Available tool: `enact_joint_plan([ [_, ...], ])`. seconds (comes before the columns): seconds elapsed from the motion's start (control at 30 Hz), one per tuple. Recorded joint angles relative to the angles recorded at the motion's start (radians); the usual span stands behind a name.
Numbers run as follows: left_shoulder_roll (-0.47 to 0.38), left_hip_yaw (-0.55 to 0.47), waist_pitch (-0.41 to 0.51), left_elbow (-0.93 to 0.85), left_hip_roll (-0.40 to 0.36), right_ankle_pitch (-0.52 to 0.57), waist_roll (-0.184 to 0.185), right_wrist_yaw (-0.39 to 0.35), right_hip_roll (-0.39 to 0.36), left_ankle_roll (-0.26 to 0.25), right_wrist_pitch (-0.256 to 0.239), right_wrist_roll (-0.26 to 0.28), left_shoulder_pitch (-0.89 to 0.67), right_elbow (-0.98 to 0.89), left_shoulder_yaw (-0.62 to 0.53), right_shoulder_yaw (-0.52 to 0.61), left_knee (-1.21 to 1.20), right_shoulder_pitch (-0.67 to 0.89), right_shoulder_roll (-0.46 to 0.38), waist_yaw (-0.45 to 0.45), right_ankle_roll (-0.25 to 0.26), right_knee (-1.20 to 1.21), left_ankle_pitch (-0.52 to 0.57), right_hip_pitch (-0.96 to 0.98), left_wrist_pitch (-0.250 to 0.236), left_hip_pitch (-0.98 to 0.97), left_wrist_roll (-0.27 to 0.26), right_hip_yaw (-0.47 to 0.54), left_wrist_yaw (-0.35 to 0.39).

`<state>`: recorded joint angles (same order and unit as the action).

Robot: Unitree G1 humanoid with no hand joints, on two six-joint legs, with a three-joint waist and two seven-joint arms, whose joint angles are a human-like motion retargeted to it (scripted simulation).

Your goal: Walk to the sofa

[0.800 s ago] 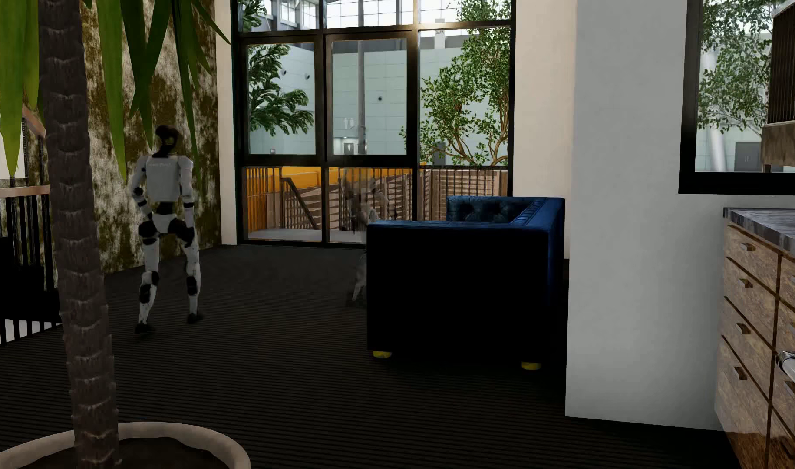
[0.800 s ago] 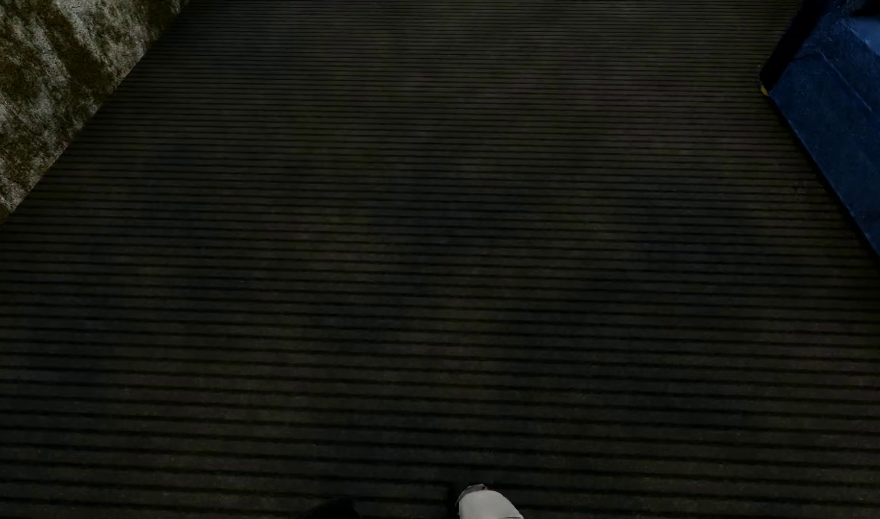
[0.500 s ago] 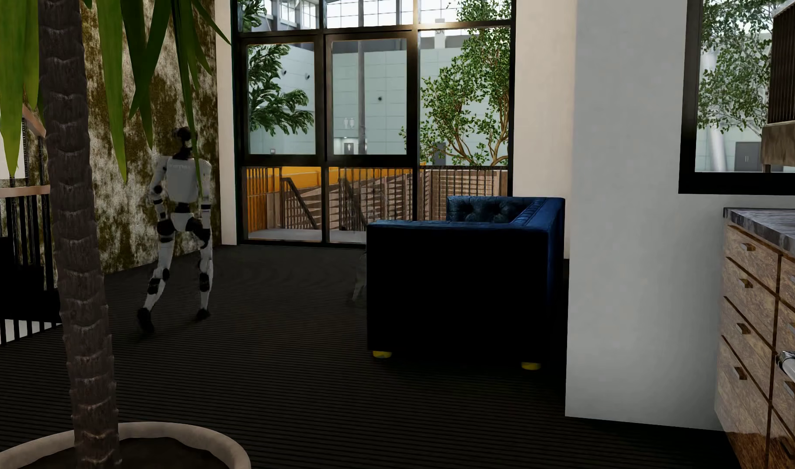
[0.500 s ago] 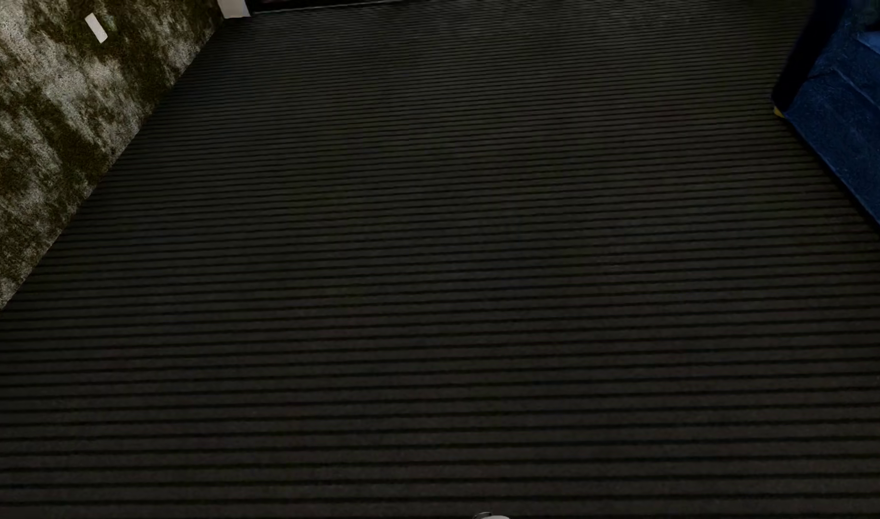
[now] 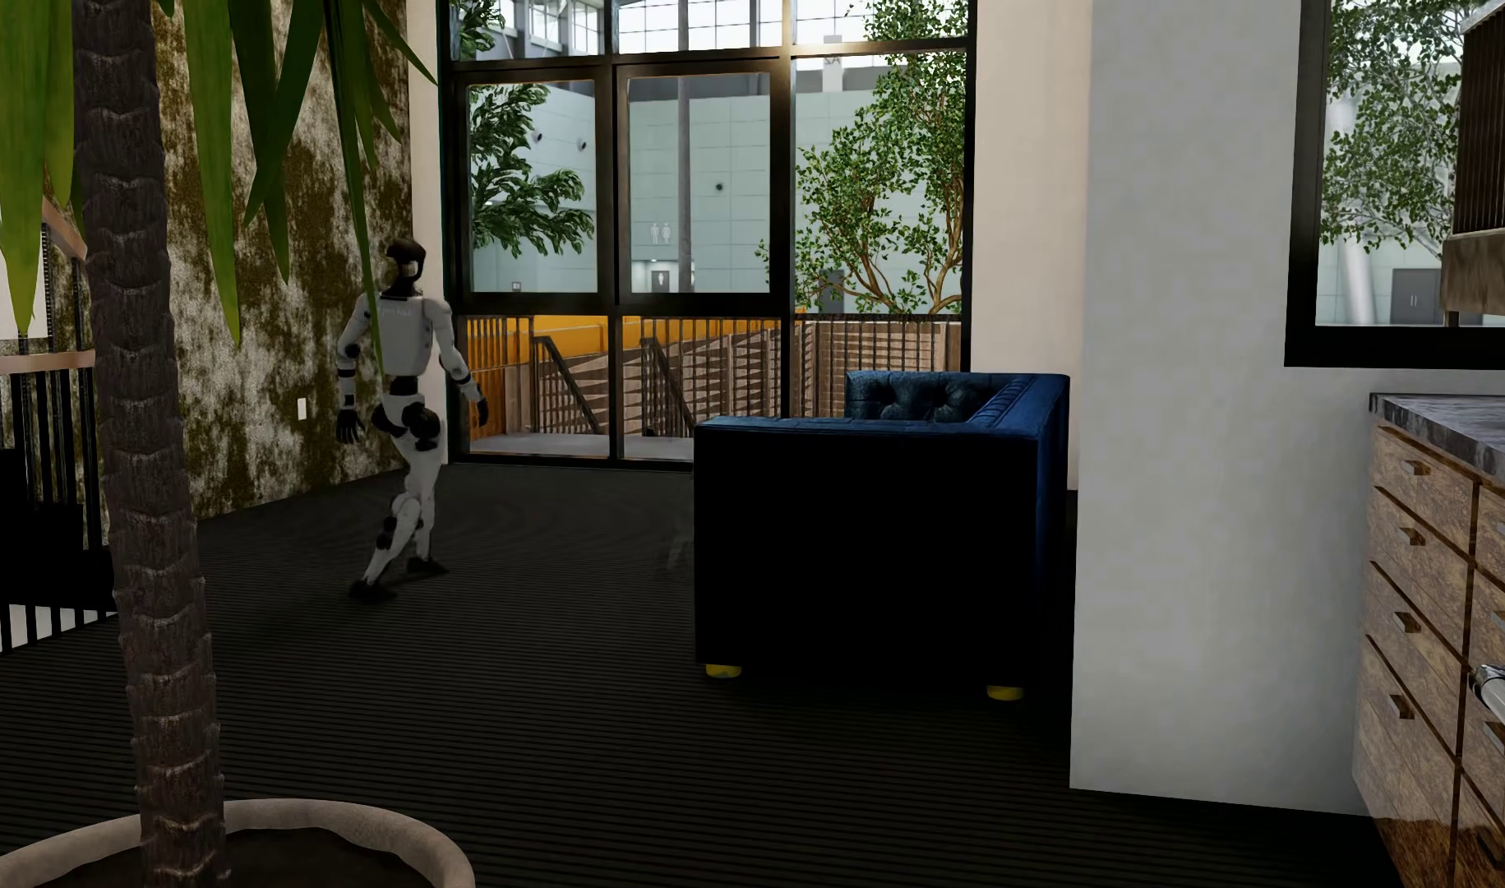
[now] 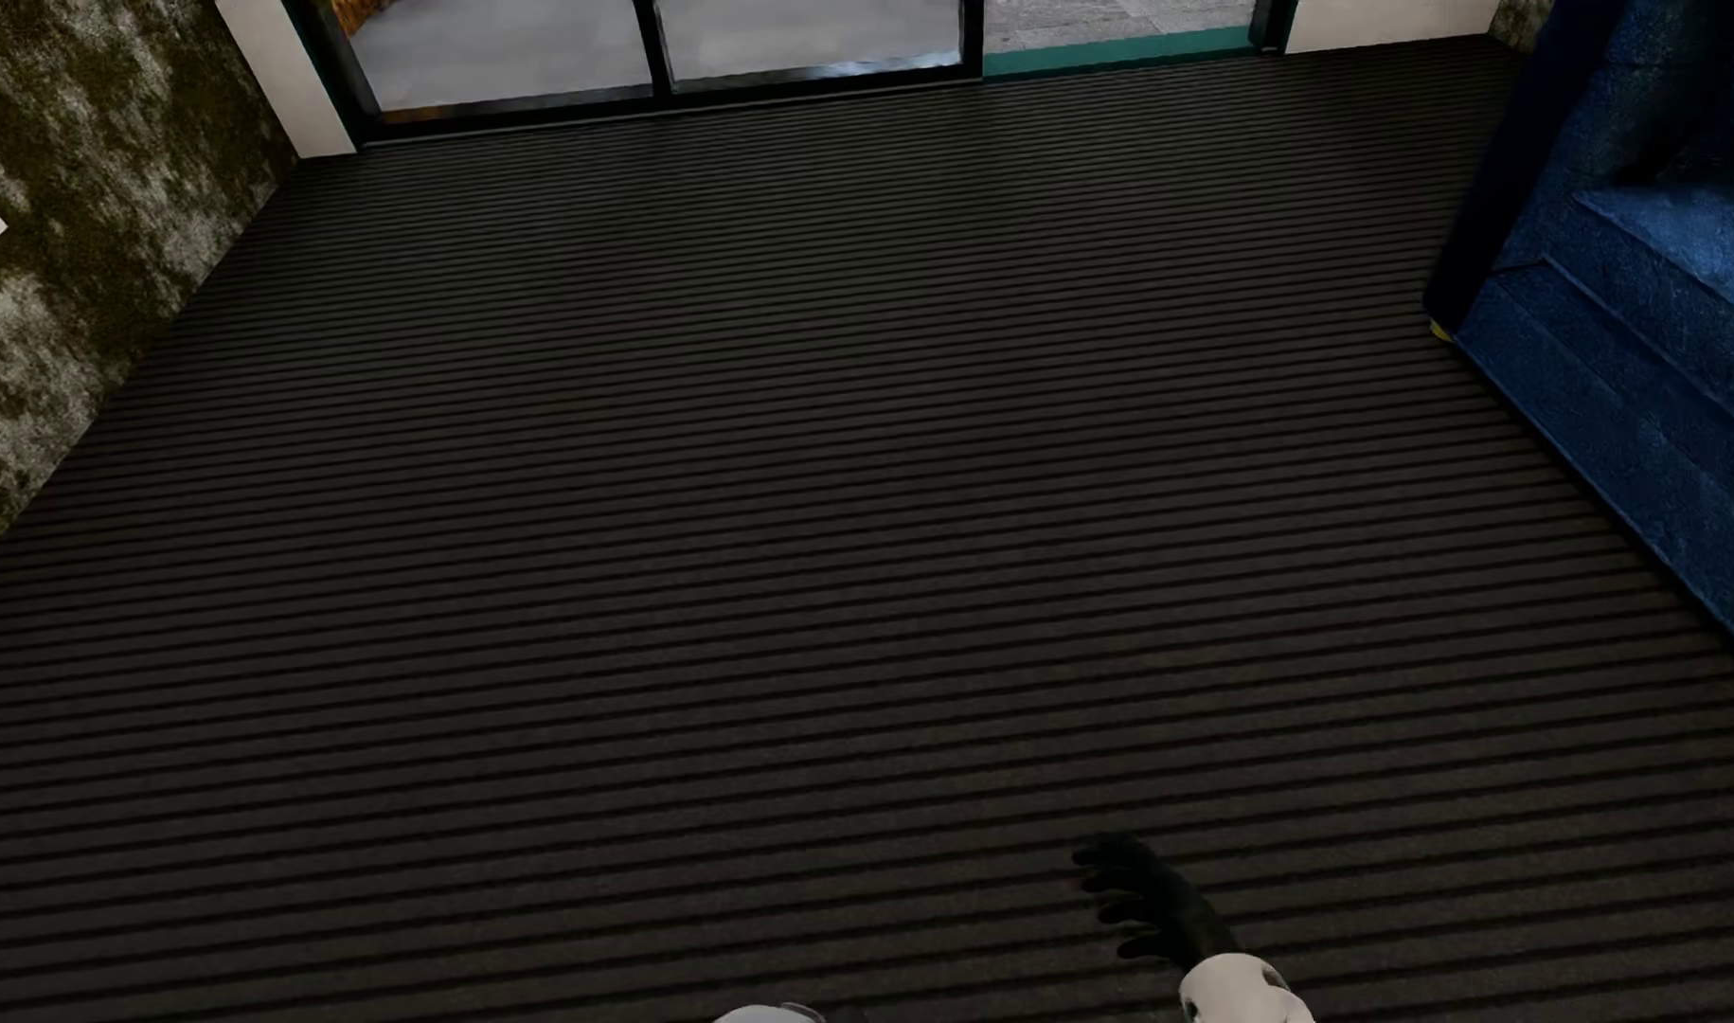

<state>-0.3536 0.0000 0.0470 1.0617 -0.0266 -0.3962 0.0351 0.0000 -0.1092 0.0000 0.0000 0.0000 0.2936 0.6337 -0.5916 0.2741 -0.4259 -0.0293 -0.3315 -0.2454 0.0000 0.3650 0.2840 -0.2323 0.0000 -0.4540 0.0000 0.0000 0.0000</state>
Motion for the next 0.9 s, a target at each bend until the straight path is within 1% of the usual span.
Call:
enact_joint_plan([
  [0.03, 0.002, 0.0, -0.003, 0.002, 0.007, -0.018, -0.001, 0.0, 0.012, 0.0, 0.0, 0.0, 0.006, -0.036, 0.015, -0.003, 0.032, -0.019, 0.004, -0.012, 0.0, 0.002, 0.016, -0.03, 0.0, -0.001, 0.0, 0.0, 0.0],
  [0.07, 0.005, 0.0, -0.004, 0.004, 0.006, -0.023, -0.006, 0.0, 0.023, 0.0, 0.0, 0.0, 0.01, -0.05, 0.036, 0.002, 0.027, -0.039, 0.012, -0.021, 0.0, 0.01, -0.014, -0.05, 0.0, -0.005, 0.0, 0.0, 0.0],
  [0.1, 0.005, 0.0, -0.009, 0.006, -0.004, -0.016, -0.017, 0.0, 0.038, 0.0, 0.0, 0.0, 0.011, -0.042, 0.053, 0.017, -0.002, -0.062, 0.021, -0.026, 0.0, 0.027, -0.019, -0.062, 0.0, -0.013, 0.0, 0.0, 0.0],
  [0.17, 0.001, 0.0, -0.029, 0.025, -0.049, 0.046, -0.056, 0.0, 0.076, 0.0, 0.0, 0.0, -0.005, 0.065, 0.036, 0.078, -0.091, -0.108, 0.046, -0.01, 0.0, 0.083, 0.069, -0.078, 0.0, -0.037, 0.0, 0.0, 0.0],
  [0.2, -0.003, 0.0, -0.033, 0.037, -0.073, 0.111, -0.08, 0.0, 0.097, 0.0, 0.0, 0.0, -0.023, 0.165, 0.007, 0.117, -0.134, -0.129, 0.063, 0.006, 0.0, 0.131, 0.064, -0.08, 0.0, -0.028, 0.0, 0.0, 0.0],
  [0.23, -0.006, 0.0, -0.032, 0.044, -0.083, 0.206, -0.097, 0.0, 0.115, 0.0, 0.0, 0.0, -0.048, 0.281, -0.023, 0.165, -0.162, -0.147, 0.077, 0.018, 0.0, 0.209, 0.027, -0.063, 0.0, 0.006, 0.0, 0.0, 0.0],
  [0.27, -0.009, 0.0, -0.026, 0.038, -0.084, 0.322, -0.109, 0.0, 0.137, 0.0, 0.0, 0.0, -0.077, 0.385, -0.041, 0.236, -0.173, -0.16, 0.081, 0.027, 0.0, 0.322, -0.021, -0.009, 0.0, 0.054, 0.0, 0.0, 0.0],
  [0.3, -0.013, 0.0, -0.019, 0.015, -0.088, 0.435, -0.119, 0.0, 0.16, 0.0, 0.0, 0.0, -0.106, 0.447, -0.041, 0.327, -0.173, -0.173, 0.071, 0.04, 0.0, 0.467, -0.074, 0.079, 0.0, 0.102, 0.0, 0.0, 0.0],
  [0.33, -0.022, 0.0, -0.01, -0.019, -0.098, 0.514, -0.129, 0.0, 0.178, 0.0, 0.0, 0.0, -0.13, 0.46, -0.032, 0.403, -0.169, -0.191, 0.052, 0.061, 0.0, 0.631, -0.132, 0.184, 0.0, 0.146, 0.0, 0.0, 0.0],
  [0.37, -0.033, 0.0, 0.0, -0.059, -0.106, 0.524, -0.135, 0.0, 0.183, 0.0, 0.0, 0.0, -0.15, 0.441, -0.016, 0.434, -0.167, -0.217, 0.031, 0.091, 0.0, 0.792, -0.191, 0.287, 0.0, 0.19, 0.0, 0.0, 0.0],
  [0.4, -0.045, 0.0, 0.01, -0.098, -0.11, 0.475, -0.135, 0.0, 0.17, 0.0, 0.0, 0.0, -0.168, 0.409, 0.009, 0.416, -0.161, -0.248, 0.013, 0.127, 0.0, 0.921, -0.247, 0.38, 0.0, 0.238, 0.0, 0.0, 0.0],
  [0.43, -0.055, 0.0, 0.018, -0.132, -0.108, 0.408, -0.132, 0.0, 0.145, 0.0, 0.0, 0.0, -0.185, 0.378, 0.051, 0.364, -0.152, -0.279, 0.001, 0.167, 0.0, 0.993, -0.298, 0.463, 0.0, 0.288, 0.0, 0.0, 0.0],
  [0.47, -0.063, 0.0, 0.026, -0.163, -0.103, 0.353, -0.131, 0.0, 0.121, 0.0, 0.0, 0.0, -0.204, 0.351, 0.106, 0.295, -0.141, -0.306, -0.003, 0.209, 0.0, 1.002, -0.344, 0.533, 0.0, 0.341, 0.0, 0.0, 0.0],
  [0.5, -0.07, 0.0, 0.034, -0.198, -0.098, 0.33, -0.133, 0.0, 0.103, 0.0, 0.0, 0.0, -0.222, 0.328, 0.169, 0.226, -0.13, -0.326, -0.002, 0.252, 0.0, 0.948, -0.384, 0.59, 0.0, 0.395, 0.0, 0.0, 0.0],
  [0.53, -0.077, 0.0, 0.038, -0.236, -0.093, 0.345, -0.135, 0.0, 0.093, 0.0, 0.0, 0.0, -0.24, 0.31, 0.229, 0.172, -0.119, -0.34, 0.001, 0.294, 0.0, 0.835, -0.42, 0.636, 0.0, 0.444, 0.0, 0.0, 0.0],
  [0.6, -0.086, 0.0, 0.034, -0.312, -0.08, 0.426, -0.133, 0.0, 0.088, 0.0, 0.0, 0.0, -0.285, 0.292, 0.325, 0.105, -0.096, -0.355, 0.016, 0.365, 0.0, 0.489, -0.493, 0.687, 0.0, 0.527, 0.0, 0.0, 0.0],
  [0.63, -0.088, 0.0, 0.028, -0.348, -0.078, 0.43, -0.131, 0.0, 0.093, 0.0, 0.0, 0.0, -0.313, 0.294, 0.354, 0.083, -0.082, -0.361, 0.027, 0.392, 0.0, 0.303, -0.532, 0.686, 0.0, 0.566, 0.0, 0.0, 0.0],
  [0.67, -0.088, 0.0, 0.022, -0.381, -0.081, 0.382, -0.133, 0.0, 0.102, 0.0, 0.0, 0.0, -0.343, 0.305, 0.372, 0.073, -0.065, -0.366, 0.041, 0.411, 0.0, 0.144, -0.576, 0.67, 0.0, 0.611, 0.0, 0.0, 0.0],
  [0.7, -0.087, 0.0, 0.016, -0.412, -0.087, 0.281, -0.138, 0.0, 0.114, 0.0, 0.0, 0.0, -0.372, 0.324, 0.378, 0.079, -0.048, -0.369, 0.055, 0.425, 0.0, 0.057, -0.619, 0.651, 0.0, 0.66, 0.0, 0.0, 0.0],
  [0.73, -0.084, 0.0, 0.005, -0.441, -0.089, 0.195, -0.14, 0.0, 0.127, 0.0, 0.0, 0.0, -0.397, 0.348, 0.376, 0.098, -0.043, -0.37, 0.068, 0.442, 0.0, 0.062, -0.648, 0.646, 0.0, 0.695, 0.0, 0.0, 0.0],
  [0.77, -0.077, 0.0, -0.013, -0.469, -0.083, 0.177, -0.133, 0.0, 0.139, 0.0, 0.0, 0.0, -0.412, 0.374, 0.37, 0.122, -0.053, -0.37, 0.08, 0.465, 0.0, 0.074, -0.648, 0.655, 0.0, 0.709, 0.0, 0.0, 0.0],
  [0.8, -0.065, 0.0, -0.034, -0.492, -0.072, 0.229, -0.117, 0.0, 0.146, 0.0, 0.0, 0.0, -0.415, 0.404, 0.36, 0.143, -0.07, -0.37, 0.09, 0.486, 0.0, 0.086, -0.611, 0.674, 0.0, 0.71, 0.0, 0.0, 0.0],
  [0.83, -0.047, 0.0, -0.057, -0.505, -0.056, 0.35, -0.088, 0.0, 0.138, 0.0, 0.0, 0.0, -0.405, 0.437, 0.347, 0.16, -0.089, -0.371, 0.096, 0.494, 0.0, 0.1, -0.543, 0.697, 0.0, 0.705, 0.0, 0.0, 0.0],
  [0.87, -0.024, 0.0, -0.077, -0.502, -0.037, 0.473, -0.046, 0.0, 0.108, 0.0, 0.0, 0.0, -0.379, 0.471, 0.332, 0.182, -0.115, -0.369, 0.095, 0.481, 0.0, 0.122, -0.451, 0.715, 0.0, 0.705, 0.0, 0.0, 0.0],
  [0.9, -0.001, 0.0, -0.086, -0.482, -0.019, 0.536, -0.005, 0.0, 0.067, 0.0, 0.0, 0.0, -0.34, 0.495, 0.314, 0.205, -0.162, -0.364, 0.086, 0.456, 0.0, 0.148, -0.336, 0.709, 0.0, 0.71, 0.0, 0.0, 0.0],
])
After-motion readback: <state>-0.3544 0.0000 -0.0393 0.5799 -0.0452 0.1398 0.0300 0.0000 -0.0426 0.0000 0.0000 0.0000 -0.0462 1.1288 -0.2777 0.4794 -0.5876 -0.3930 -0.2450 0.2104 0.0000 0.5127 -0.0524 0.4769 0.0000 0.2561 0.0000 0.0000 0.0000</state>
